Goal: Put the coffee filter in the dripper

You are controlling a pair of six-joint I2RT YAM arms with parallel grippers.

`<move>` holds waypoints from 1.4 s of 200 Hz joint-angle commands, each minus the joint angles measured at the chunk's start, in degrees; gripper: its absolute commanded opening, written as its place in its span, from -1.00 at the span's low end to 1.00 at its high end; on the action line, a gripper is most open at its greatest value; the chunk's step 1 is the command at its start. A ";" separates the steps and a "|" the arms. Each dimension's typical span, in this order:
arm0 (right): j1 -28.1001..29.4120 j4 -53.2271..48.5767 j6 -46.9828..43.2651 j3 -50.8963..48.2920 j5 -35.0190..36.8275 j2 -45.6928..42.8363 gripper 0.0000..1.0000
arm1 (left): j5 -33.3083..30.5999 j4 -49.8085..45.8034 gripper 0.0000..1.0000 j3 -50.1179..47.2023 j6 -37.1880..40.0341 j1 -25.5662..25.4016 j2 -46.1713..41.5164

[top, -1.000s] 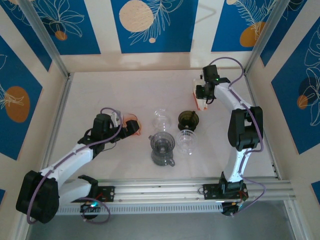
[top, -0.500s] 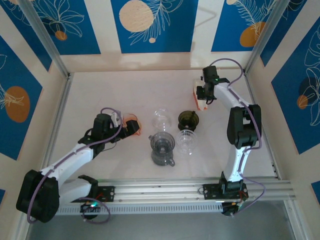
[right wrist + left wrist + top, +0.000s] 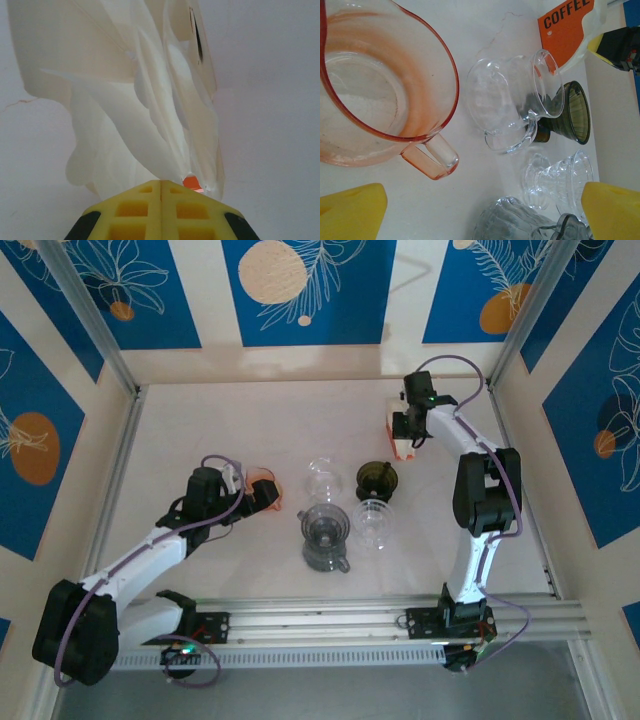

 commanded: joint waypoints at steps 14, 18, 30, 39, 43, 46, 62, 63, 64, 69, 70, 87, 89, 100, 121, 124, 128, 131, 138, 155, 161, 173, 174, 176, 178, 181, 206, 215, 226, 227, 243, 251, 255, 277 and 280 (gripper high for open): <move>0.57 0.51 -0.55 0.96 1.62 -2.49 -1.00 | 0.23 0.73 0.99 0.38 -0.41 -0.17 0.10; 0.65 0.59 -0.59 0.82 1.65 -2.83 -1.00 | 0.23 0.71 0.99 0.45 -0.44 -0.17 0.02; 0.85 0.83 -0.91 0.25 2.02 -3.97 -1.00 | 0.19 0.62 1.00 0.45 -0.32 -0.17 -0.07; 0.97 0.79 -1.15 -0.19 2.07 -5.03 -1.00 | 0.23 0.47 1.00 0.45 -0.36 -0.13 -0.14; 1.00 0.72 -1.16 -0.49 2.14 -5.48 -1.00 | 0.19 0.44 1.00 0.45 -0.32 -0.18 -0.14; 1.00 0.71 -1.17 -0.67 2.15 -5.85 -1.00 | 0.23 0.44 1.00 0.45 -0.36 -0.17 -0.23; 0.91 0.53 -0.99 -1.86 1.90 -7.74 -1.00 | 0.23 0.60 1.00 0.26 -0.37 -0.17 -0.35; 0.87 0.49 -0.99 -1.94 1.89 -7.85 -1.00 | 0.19 0.61 1.00 0.22 -0.41 -0.17 -0.34; 0.89 0.46 -0.99 -1.98 1.89 -7.91 -1.00 | 0.21 0.61 0.99 0.21 -0.39 -0.17 -0.34; 0.84 0.40 -0.92 -2.34 1.70 -8.37 -1.00 | 0.23 0.70 0.99 0.19 -0.45 -0.17 -0.34; 0.88 0.42 -0.91 -2.40 1.71 -8.43 -1.00 | 0.23 0.70 1.00 0.19 -0.41 -0.17 -0.34; 0.49 -1.47 -0.65 -1.57 0.24 -8.10 -1.00 | 0.30 1.10 0.99 0.05 -0.62 -0.17 -0.17; 0.41 -1.93 -0.64 -1.22 -0.04 -7.85 -0.97 | 0.31 1.13 0.99 0.09 -0.63 -0.17 -0.10; 0.22 -4.31 -1.01 1.00 -0.87 -6.00 -0.66 | 0.36 1.32 1.00 0.01 -0.63 -0.17 0.25; 1.31 -5.36 -3.09 3.12 0.51 -3.24 -0.46 | 0.76 1.36 0.99 0.18 -0.54 -0.18 0.80; 1.39 -5.36 -3.27 3.31 0.71 -2.98 -0.46 | 0.76 1.33 0.99 0.25 -0.49 -0.17 0.87; 1.55 -5.55 -3.45 3.80 1.15 -2.29 -0.46 | 0.76 1.32 0.99 0.23 -0.46 -0.17 0.89; 1.67 -5.67 -3.52 4.03 1.29 -2.02 -0.46 | 0.79 1.32 1.00 0.20 -0.52 -0.17 0.89; 1.87 -6.00 -3.66 4.85 2.01 -1.04 -0.46 | 0.85 1.34 0.99 0.36 -0.54 -0.17 0.97; 2.05 -5.92 -3.66 6.07 3.20 0.60 -0.45 | 0.76 1.29 0.99 0.45 -0.50 -0.17 0.82; 2.05 -5.86 -3.59 6.43 3.68 0.95 -0.45 | 0.76 1.08 1.00 0.54 -0.42 -0.17 0.81; 2.14 -5.59 -3.61 6.81 4.58 1.41 -0.46 | 0.53 0.83 1.00 0.67 -0.37 -0.17 0.72; 2.14 -5.56 -3.62 6.79 4.55 1.42 -0.45 | 0.56 0.77 0.99 0.69 -0.32 -0.17 0.72; 2.14 -5.43 -3.62 6.80 4.58 1.43 -0.45 | 0.58 0.72 0.99 0.69 -0.31 -0.17 0.71; 2.14 -5.44 -3.67 6.84 4.56 1.52 -0.45 | 0.56 0.71 0.99 0.69 -0.29 -0.21 0.71; 2.14 -5.37 -3.71 6.86 4.60 1.67 -0.45 | 0.58 0.74 0.99 0.75 -0.26 -0.18 0.71; 2.15 -5.40 -3.80 7.39 5.84 2.40 -0.45 | 0.58 0.82 1.00 0.89 -0.32 -0.17 0.97; 2.14 -5.19 -3.71 7.38 5.95 2.47 -0.45 | 0.74 0.95 1.00 0.96 -0.36 -0.15 1.06; 2.19 -4.75 -3.55 7.07 6.10 2.21 -0.45 | 0.76 1.10 0.99 0.89 -0.45 -0.17 1.28; 2.17 -4.70 -3.54 7.10 6.15 2.22 -0.45 | 0.71 1.12 1.00 0.89 -0.41 -0.17 1.26; 2.31 -3.60 -3.53 6.33 6.46 1.54 -0.45 | 0.85 1.15 0.99 0.94 -0.44 -0.17 1.33; 2.24 -3.40 -3.56 6.25 6.31 1.43 -0.45 | 0.75 1.15 1.00 0.94 -0.44 -0.17 1.33; 2.20 -3.57 -3.62 6.50 6.21 1.61 -0.45 | 0.74 1.15 1.00 0.90 -0.39 -0.17 1.33; 2.03 -4.70 -3.82 7.56 6.42 3.07 -0.45 | 0.75 1.28 0.99 0.89 -0.43 -0.17 1.41; 2.05 -4.66 -3.76 7.56 6.43 3.16 -0.45 | 0.76 1.29 0.99 0.85 -0.45 -0.17 1.42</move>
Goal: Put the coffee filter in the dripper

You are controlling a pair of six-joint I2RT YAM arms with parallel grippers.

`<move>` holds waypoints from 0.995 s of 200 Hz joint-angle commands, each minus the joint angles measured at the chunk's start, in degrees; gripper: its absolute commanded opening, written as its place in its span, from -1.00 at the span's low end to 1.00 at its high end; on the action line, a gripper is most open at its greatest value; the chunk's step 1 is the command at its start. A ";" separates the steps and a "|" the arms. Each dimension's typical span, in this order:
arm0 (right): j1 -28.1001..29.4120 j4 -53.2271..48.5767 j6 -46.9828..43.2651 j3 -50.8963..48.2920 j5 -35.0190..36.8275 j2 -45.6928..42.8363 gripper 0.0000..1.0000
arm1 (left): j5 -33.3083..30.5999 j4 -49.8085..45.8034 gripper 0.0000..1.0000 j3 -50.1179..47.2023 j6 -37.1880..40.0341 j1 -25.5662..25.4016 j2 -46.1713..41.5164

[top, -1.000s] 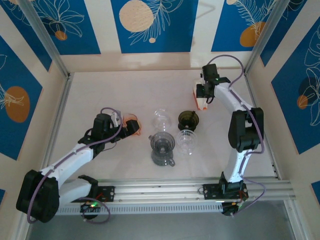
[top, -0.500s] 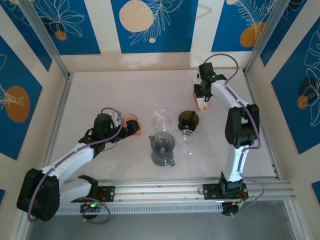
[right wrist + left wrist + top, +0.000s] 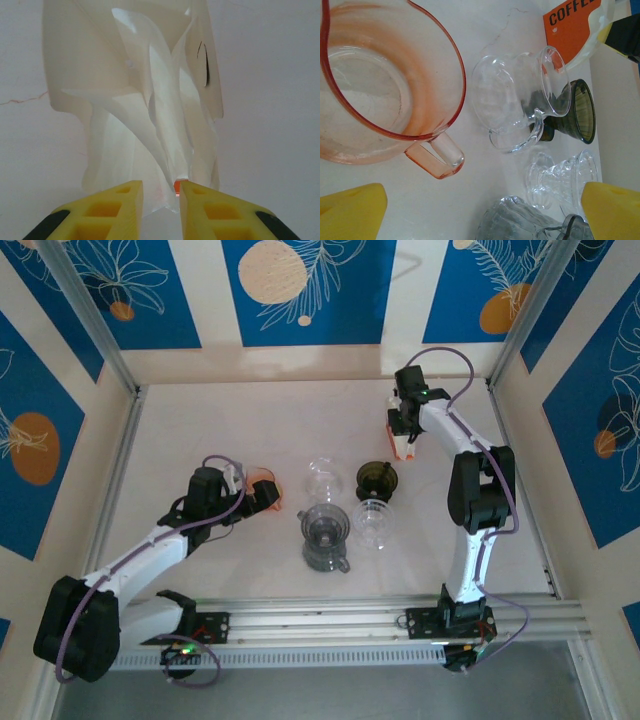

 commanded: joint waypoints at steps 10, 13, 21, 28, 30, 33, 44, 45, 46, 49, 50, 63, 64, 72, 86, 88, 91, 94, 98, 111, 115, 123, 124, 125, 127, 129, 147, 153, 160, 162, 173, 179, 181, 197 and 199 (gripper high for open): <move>0.05 -0.25 -0.76 2.27 0.79 1.36 -0.45 | 0.74 1.19 0.99 0.88 -0.43 -0.17 0.34; 0.00 -0.24 -0.72 2.40 0.80 1.46 -0.45 | 0.74 1.19 0.99 0.88 -0.45 -0.21 0.34; 0.00 -0.27 -0.75 2.59 0.73 1.58 -0.46 | 0.71 1.21 1.00 0.85 -0.39 -0.17 0.34; 0.00 -0.32 -0.84 2.84 0.82 1.86 -0.47 | 0.63 1.23 0.99 0.85 -0.38 -0.21 0.35; 0.00 -0.33 -0.81 2.87 0.94 1.91 -0.47 | 0.64 1.22 0.99 0.88 -0.37 -0.18 0.32; 0.01 -0.35 -0.77 2.95 1.06 2.08 -0.48 | 0.65 1.19 0.99 0.88 -0.37 -0.13 0.31; -0.10 -0.41 -0.86 3.33 1.22 2.34 -0.53 | 0.60 1.21 0.99 0.91 -0.31 -0.17 0.41; -0.09 -0.46 -0.90 3.38 1.17 2.37 -0.54 | 0.63 1.20 0.99 0.95 -0.34 -0.17 0.42; -0.09 -0.49 -0.89 3.36 1.14 2.45 -0.55 | 0.64 1.19 1.00 0.92 -0.35 -0.17 0.47; -0.13 -0.50 -0.97 3.44 1.15 2.52 -0.55 | 0.60 1.21 1.00 0.96 -0.37 -0.17 0.52; -0.15 -0.46 -1.00 3.48 1.10 2.50 -0.55 | 0.58 1.20 0.99 0.93 -0.32 -0.17 0.52; -0.13 -0.74 -1.06 3.78 1.17 2.81 -0.58 | 0.67 1.28 0.99 0.93 -0.37 -0.17 0.61; -0.11 -0.76 -1.04 3.87 1.24 2.87 -0.58 | 0.66 1.28 0.99 0.96 -0.37 -0.17 0.61; -0.09 -0.78 -1.09 4.05 1.38 2.93 -0.60 | 0.58 1.28 0.99 0.96 -0.35 -0.17 0.69; -0.13 -0.76 -1.06 4.36 1.84 3.01 -0.67 | 0.65 1.32 0.99 0.93 -0.35 -0.17 0.65; -0.10 -0.77 -1.15 4.37 1.92 3.01 -0.69 | 0.65 1.29 0.99 0.95 -0.36 -0.17 0.69; -0.09 -0.77 -1.15 4.45 1.97 3.03 -0.70 | 0.65 1.28 1.00 0.97 -0.34 -0.17 0.70; -0.12 -0.76 -1.20 4.55 2.06 3.01 -0.72 | 0.65 1.28 0.99 0.98 -0.35 -0.17 0.70; -0.09 -0.76 -1.20 4.63 2.17 3.03 -0.76 | 0.65 1.30 1.00 0.95 -0.37 -0.17 0.70; -0.02 -0.77 -1.38 4.76 2.19 2.90 -0.91 | 0.65 1.28 1.00 0.96 -0.36 -0.17 0.69; -0.03 -0.68 -1.42 4.74 2.26 2.74 -0.96 | 0.65 1.19 0.99 0.88 -0.26 -0.17 0.61; 0.09 -0.43 -1.47 4.50 2.07 2.38 -1.00 | 0.64 1.26 0.99 0.83 -0.36 -0.17 0.61; 0.09 -0.38 -1.51 4.45 2.08 2.34 -1.00 | 0.64 1.27 0.99 0.86 -0.32 -0.17 0.57; 0.09 -0.35 -1.53 4.43 2.00 2.28 -1.00 | 0.65 1.27 1.00 0.88 -0.34 -0.17 0.59; 0.09 -0.33 -1.53 4.35 1.94 2.17 -1.00 | 0.65 1.28 0.99 0.89 -0.36 -0.17 0.60; 0.09 -0.33 -1.64 4.35 1.88 2.14 -1.00 | 0.63 1.28 0.99 0.78 -0.37 -0.17 0.61; 0.26 -0.33 -1.53 3.93 2.03 1.36 -1.00 | 0.60 1.45 1.00 0.67 -0.37 -0.17 0.61; 0.22 -0.19 -1.22 3.61 1.92 0.81 -1.00 | 0.65 1.52 0.99 0.67 -0.43 -0.17 0.61; 0.25 -0.15 -1.08 3.08 1.83 -0.04 -1.00 | 0.73 1.54 1.00 0.65 -0.39 -0.17 0.53; 0.21 -0.15 -0.95 2.92 1.81 -0.47 -1.00 | 0.73 1.47 1.00 0.72 -0.44 -0.17 0.52; 0.44 -0.15 -0.61 1.96 1.71 -2.08 -1.00 | 0.80 1.32 0.99 0.87 -0.31 -0.18 0.44; 0.52 -0.02 -0.37 1.32 1.57 -3.14 -1.00 | 0.70 1.23 1.00 0.84 -0.21 -0.17 0.27; 0.53 0.06 -0.29 1.04 1.50 -3.54 -1.00 | 0.73 1.20 1.00 0.88 -0.24 -0.17 0.22; 0.62 -0.11 0.57 -0.61 0.99 -6.06 -1.00 | 0.63 1.27 0.99 0.87 -0.32 -0.17 -0.13; 0.62 -0.21 0.62 -0.80 0.96 -6.27 -1.00 | 0.64 1.28 0.99 0.84 -0.33 -0.17 -0.15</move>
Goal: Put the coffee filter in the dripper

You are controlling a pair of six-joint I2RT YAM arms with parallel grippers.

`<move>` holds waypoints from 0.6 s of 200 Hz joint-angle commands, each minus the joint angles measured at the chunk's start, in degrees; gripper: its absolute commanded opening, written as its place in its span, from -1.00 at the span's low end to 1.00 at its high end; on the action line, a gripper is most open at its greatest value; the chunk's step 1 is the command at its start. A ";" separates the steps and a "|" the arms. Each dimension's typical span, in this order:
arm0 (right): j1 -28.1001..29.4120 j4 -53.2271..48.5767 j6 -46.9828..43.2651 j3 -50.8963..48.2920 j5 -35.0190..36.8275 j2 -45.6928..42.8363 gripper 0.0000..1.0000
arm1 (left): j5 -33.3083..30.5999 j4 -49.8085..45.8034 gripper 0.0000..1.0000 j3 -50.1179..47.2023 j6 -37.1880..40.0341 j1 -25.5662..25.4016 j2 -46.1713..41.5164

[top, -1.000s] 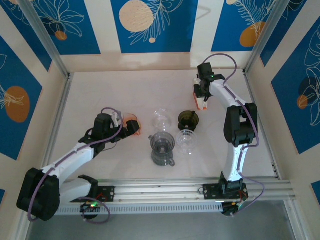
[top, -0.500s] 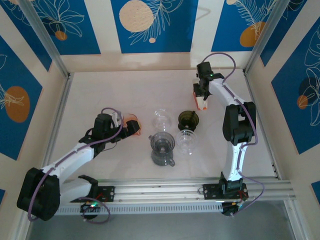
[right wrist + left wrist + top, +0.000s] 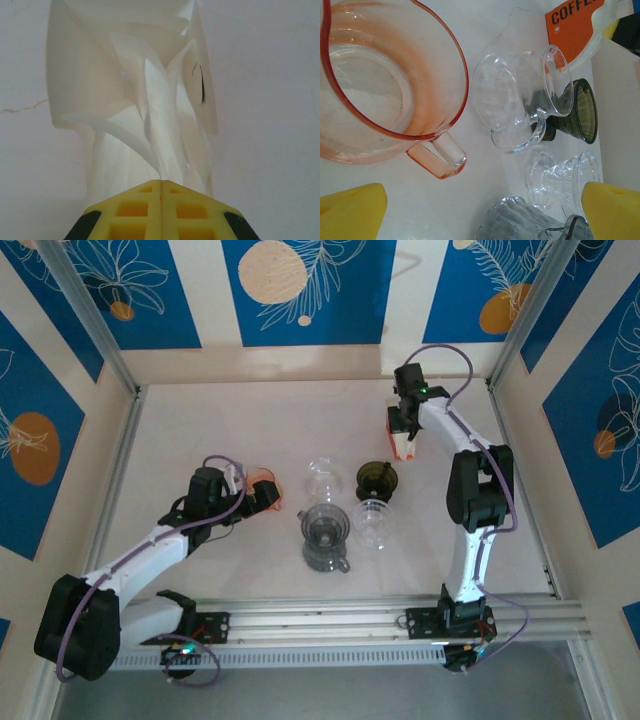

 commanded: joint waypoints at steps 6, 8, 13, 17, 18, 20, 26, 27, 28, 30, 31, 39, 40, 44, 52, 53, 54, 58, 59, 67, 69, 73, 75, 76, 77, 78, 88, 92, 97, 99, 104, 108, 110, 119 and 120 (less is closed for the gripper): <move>0.48 -0.30 1.80 -2.31 -0.38 -7.01 -1.00 | 0.73 1.34 0.99 0.88 -0.37 -0.17 -0.73; 0.48 -0.37 1.96 -2.51 -0.34 -7.19 -1.00 | 0.74 1.34 0.99 0.93 -0.32 -0.13 -0.76; 0.48 -0.47 2.16 -2.99 -0.21 -7.79 -1.00 | 0.80 1.34 1.00 0.93 -0.33 -0.17 -0.82; 0.47 -0.55 2.27 -3.37 -0.13 -8.23 -1.00 | 0.87 1.34 0.99 0.96 -0.37 -0.19 -0.86; 0.44 -0.60 2.32 -3.47 -0.12 -8.41 -1.00 | 0.89 1.34 1.00 0.97 -0.37 -0.18 -0.86; 0.45 -0.64 2.40 -3.65 -0.12 -8.66 -1.00 | 0.91 1.34 0.99 0.96 -0.37 -0.17 -0.90; 0.45 -0.66 2.66 -4.21 -0.11 -9.47 -1.00 | 0.95 1.29 1.00 1.02 -0.37 -0.17 -0.95; 0.47 -0.75 2.69 -4.33 -0.07 -9.56 -1.00 | 1.02 1.27 1.00 1.00 -0.41 -0.17 -0.95; 0.48 -0.75 2.75 -4.43 -0.09 -9.69 -1.00 | 1.01 1.26 0.99 0.99 -0.43 -0.17 -0.95; 0.48 -0.75 2.80 -4.62 -0.18 -9.94 -1.00 | 1.02 1.26 1.00 0.98 -0.41 -0.19 -0.99; 0.49 -0.75 2.85 -4.71 -0.19 -10.06 -1.00 | 1.06 1.26 1.00 0.98 -0.39 -0.18 -1.01; 0.58 -0.91 3.22 -5.33 -0.31 -11.18 -1.00 | 1.24 1.21 0.99 1.09 -0.41 -0.17 -1.11; 0.58 -0.96 3.24 -5.41 -0.30 -11.29 -1.00 | 1.25 1.19 1.00 1.12 -0.43 -0.17 -1.12; 0.66 -1.01 3.41 -5.75 -0.22 -11.91 -1.00 | 1.32 1.10 1.00 1.20 -0.54 -0.17 -1.27; 0.85 -1.10 3.60 -6.55 -0.08 -13.31 -1.00 | 1.35 1.00 1.00 1.33 -0.52 -0.17 -1.50; 0.89 -1.10 3.60 -6.60 -0.05 -13.50 -1.00 | 1.35 0.99 0.99 1.33 -0.58 -0.17 -1.58; 0.95 -1.10 3.60 -6.75 -0.04 -13.73 -1.00 | 1.31 0.95 0.99 1.33 -0.60 -0.17 -1.66; 1.11 -1.12 3.69 -7.21 0.18 -14.55 -1.00 | 1.27 0.91 1.00 1.34 -0.63 -0.17 -1.84; 1.15 -1.11 3.73 -7.28 0.25 -14.74 -1.00 | 1.27 0.91 1.00 1.34 -0.63 -0.17 -1.88; 1.54 -1.56 4.03 -8.04 0.67 -16.48 -1.00 | 1.32 0.84 0.99 1.55 -0.72 -0.17 -2.29; 1.67 -1.65 4.10 -8.27 0.74 -16.92 -1.00 | 1.34 0.82 1.00 1.58 -0.67 -0.17 -2.27; 1.91 -1.83 4.32 -8.69 0.73 -18.01 -1.00 | 1.40 0.81 1.00 1.60 -0.73 -0.19 -2.63; 2.01 -1.94 4.42 -8.98 0.73 -18.55 -1.00 | 1.43 0.75 1.00 1.66 -0.77 -0.18 -2.73; 2.04 -1.96 4.49 -9.08 0.75 -18.80 -1.00 | 1.43 0.69 1.00 1.67 -0.74 -0.17 -2.81; 2.14 -2.01 4.53 -9.23 0.80 -19.01 -1.00 | 1.44 0.67 1.00 1.72 -0.77 -0.13 -2.84; 2.19 -2.04 4.60 -9.38 0.78 -19.39 -1.00 | 1.44 0.65 0.99 1.70 -0.79 -0.15 -2.91; 2.94 -2.64 5.33 -10.54 0.94 -22.22 -1.00 | 1.44 0.38 0.99 1.98 -0.73 -0.17 -3.45; 3.36 -2.95 5.67 -10.97 0.89 -23.42 -1.00 | 1.44 0.23 1.00 2.03 -0.73 -0.17 -3.65; 3.80 -3.38 6.07 -11.60 0.85 -24.81 -1.00 | 1.51 0.03 0.99 2.12 -0.72 -0.17 -3.93; 3.97 -3.56 6.18 -11.84 0.89 -25.43 -1.00 | 1.52 -0.08 0.99 2.21 -0.65 -0.17 -3.98; 4.50 -3.95 6.44 -12.37 1.25 -26.79 -1.00 | 1.60 -0.34 0.99 2.37 -0.63 -0.17 -4.15; 5.04 -4.48 6.62 -12.74 1.44 -27.80 -1.00 | 1.68 -0.53 0.99 2.58 -0.63 -0.17 -4.39; 5.25 -4.78 6.69 -12.85 1.52 -28.34 -1.00 | 1.74 -0.64 1.00 2.61 -0.57 -0.17 -4.49; 6.56 -6.40 7.17 -13.35 1.46 -30.45 -1.00 | 2.19 -1.08 1.00 2.97 -0.38 -0.21 -4.72; 6.69 -6.56 7.23 -13.47 1.46 -30.69 -1.00 | 2.21 -1.14 0.99 2.99 -0.38 -0.19 -4.73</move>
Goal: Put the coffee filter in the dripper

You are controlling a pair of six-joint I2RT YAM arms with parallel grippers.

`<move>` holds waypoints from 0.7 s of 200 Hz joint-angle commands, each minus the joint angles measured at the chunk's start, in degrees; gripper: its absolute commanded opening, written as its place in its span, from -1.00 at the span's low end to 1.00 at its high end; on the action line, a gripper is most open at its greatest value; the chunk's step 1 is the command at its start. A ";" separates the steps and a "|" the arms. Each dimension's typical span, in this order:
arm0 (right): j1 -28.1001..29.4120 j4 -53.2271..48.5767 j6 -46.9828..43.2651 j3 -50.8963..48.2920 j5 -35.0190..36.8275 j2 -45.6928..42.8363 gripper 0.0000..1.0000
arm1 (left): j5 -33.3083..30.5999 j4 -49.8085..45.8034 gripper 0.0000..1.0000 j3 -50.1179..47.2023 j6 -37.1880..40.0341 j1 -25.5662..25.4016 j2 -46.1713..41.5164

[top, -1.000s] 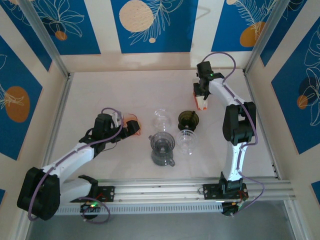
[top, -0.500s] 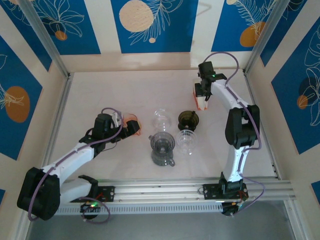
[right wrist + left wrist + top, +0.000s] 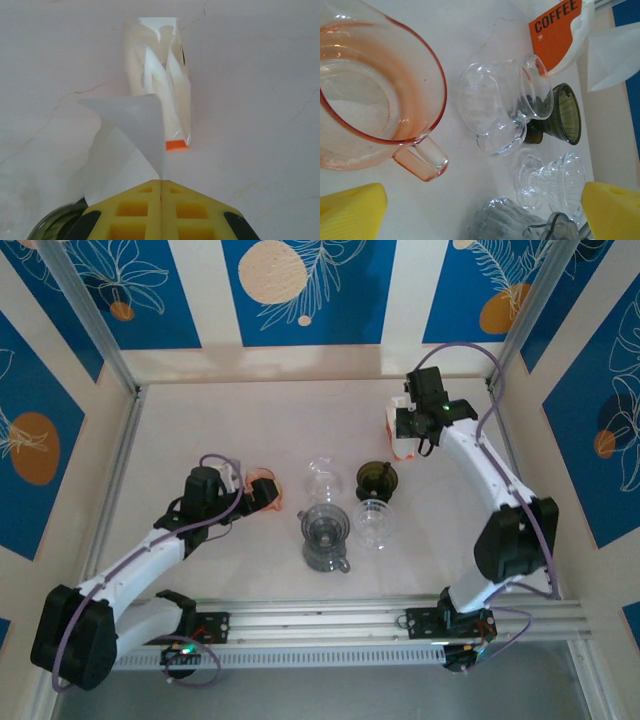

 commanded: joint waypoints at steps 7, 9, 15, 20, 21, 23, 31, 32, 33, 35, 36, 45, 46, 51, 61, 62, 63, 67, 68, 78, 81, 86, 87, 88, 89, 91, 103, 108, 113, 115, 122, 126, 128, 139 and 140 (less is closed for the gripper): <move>3.76 -4.81 2.87 -1.91 0.91 -8.01 -1.00 | 2.41 -1.17 1.00 2.81 -0.12 -0.19 -1.77; 4.16 -5.06 2.98 -2.02 0.75 -8.51 -1.00 | 2.46 -1.23 1.00 2.87 -0.05 -0.20 -1.79; 5.40 -6.16 3.33 -2.33 0.47 -9.92 -1.00 | 2.94 -1.68 0.99 3.25 0.17 -0.31 -1.98; 6.80 -7.15 3.67 -2.55 0.36 -11.01 -1.00 | 3.12 -2.09 1.00 3.57 0.50 -0.33 -2.14; 7.02 -7.31 3.73 -2.58 0.26 -11.16 -1.00 | 3.15 -2.15 1.00 3.64 0.56 -0.34 -2.19; 7.55 -7.86 3.81 -2.57 0.19 -11.67 -1.00 | 3.26 -2.38 1.00 3.76 0.65 -0.35 -2.18; 9.70 -9.89 4.26 -2.41 0.13 -13.03 -1.00 | 3.53 -3.18 1.00 4.29 1.02 -0.43 -2.52; 10.02 -10.18 4.37 -2.38 0.15 -13.23 -1.00 | 3.53 -3.23 1.00 4.40 1.09 -0.43 -2.56; 10.26 -10.42 4.38 -2.32 0.16 -13.37 -1.00 | 3.53 -3.29 1.00 4.45 1.16 -0.48 -2.57; 10.82 -11.12 4.64 -2.11 0.10 -13.70 -1.00 | 3.62 -3.52 1.00 4.55 1.22 -0.51 -2.70; 11.15 -11.41 4.65 -2.01 0.05 -13.82 -1.00 | 3.66 -3.62 1.00 4.57 1.27 -0.52 -2.78; 13.66 -14.41 5.15 -1.17 -0.18 -14.88 -1.00 | 3.78 -4.20 1.00 5.01 1.62 -0.73 -3.19; 13.93 -14.86 5.26 -1.02 -0.18 -14.94 -1.00 | 3.79 -4.22 1.00 5.06 1.65 -0.80 -3.24; 15.56 -16.84 5.64 -0.26 -0.18 -15.44 -1.00 | 3.86 -4.47 1.00 5.33 1.88 -0.96 -3.52; 18.70 -20.70 6.47 1.75 -0.75 -16.20 -1.00 | 4.05 -5.34 1.00 5.93 2.34 -1.27 -3.96; 19.04 -21.21 6.53 1.98 -0.82 -16.22 -1.00 | 4.05 -5.41 1.00 6.01 2.40 -1.33 -3.98; 19.43 -21.64 6.61 2.28 -0.85 -16.27 -1.00 | 4.01 -5.48 1.00 6.04 2.52 -1.37 -3.99; 20.74 -23.39 7.02 3.37 -0.96 -16.47 -1.00 | 4.12 -6.00 1.00 6.38 2.76 -1.53 -4.23; 21.07 -23.78 7.16 3.71 -1.01 -16.49 -1.00 | 4.05 -6.17 1.00 6.45 2.79 -1.60 -4.29; 24.06 -27.96 8.37 6.60 -1.91 -16.63 -1.00 | 3.97 -7.45 1.00 7.10 3.38 -1.91 -4.61; 25.01 -29.40 8.63 7.72 -2.19 -16.52 -1.00 | 3.88 -7.77 1.00 7.27 3.54 -1.92 -4.76; 26.43 -31.78 9.36 9.53 -2.62 -16.36 -1.00 | 3.84 -8.22 1.00 7.42 3.68 -1.93 -4.94; 26.77 -32.25 9.52 9.96 -2.63 -16.34 -1.00 | 3.81 -8.30 1.00 7.45 3.73 -1.93 -5.04; 27.08 -32.61 9.68 10.31 -2.68 -16.29 -1.00 | 3.80 -8.38 1.00 7.47 3.80 -1.97 -5.05; 27.36 -33.01 9.76 10.66 -2.71 -16.31 -1.00 | 3.80 -8.46 1.00 7.48 3.84 -1.95 -5.14; 27.88 -33.93 10.13 11.18 -2.94 -16.26 -1.00 | 3.75 -8.63 1.00 7.55 3.89 -1.98 -5.25; 30.22 -38.46 11.71 15.17 -5.80 -15.72 -1.00 | 3.29 -9.32 1.00 7.58 4.29 -1.96 -5.88; 30.89 -40.23 12.56 16.74 -7.30 -15.20 -1.00 | 3.20 -9.55 1.00 7.53 4.39 -2.01 -6.13; 31.40 -42.04 13.34 18.19 -8.80 -14.80 -1.00 | 3.01 -9.66 1.00 7.42 4.48 -2.02 -6.43; 31.55 -42.69 13.69 18.80 -9.39 -14.65 -1.00 | 2.94 -9.68 1.00 7.36 4.51 -2.02 -6.45; 32.05 -45.04 14.63 20.77 -11.92 -13.78 -1.00 | 2.98 -9.69 1.00 7.31 4.58 -2.01 -6.79; 32.33 -46.42 15.18 21.87 -13.10 -13.22 -1.00 | 2.90 -9.66 1.00 7.31 4.62 -2.06 -6.92; 32.53 -47.12 15.51 22.42 -13.63 -12.93 -1.00 | 2.91 -9.68 1.00 7.29 4.61 -2.09 -6.97; 33.34 -50.08 16.96 24.57 -16.76 -11.36 -1.00 | 3.04 -9.60 1.00 7.37 4.83 -2.10 -7.10; 33.39 -50.27 17.10 24.69 -17.21 -11.25 -1.00 | 3.02 -9.60 1.00 7.43 4.83 -2.10 -7.09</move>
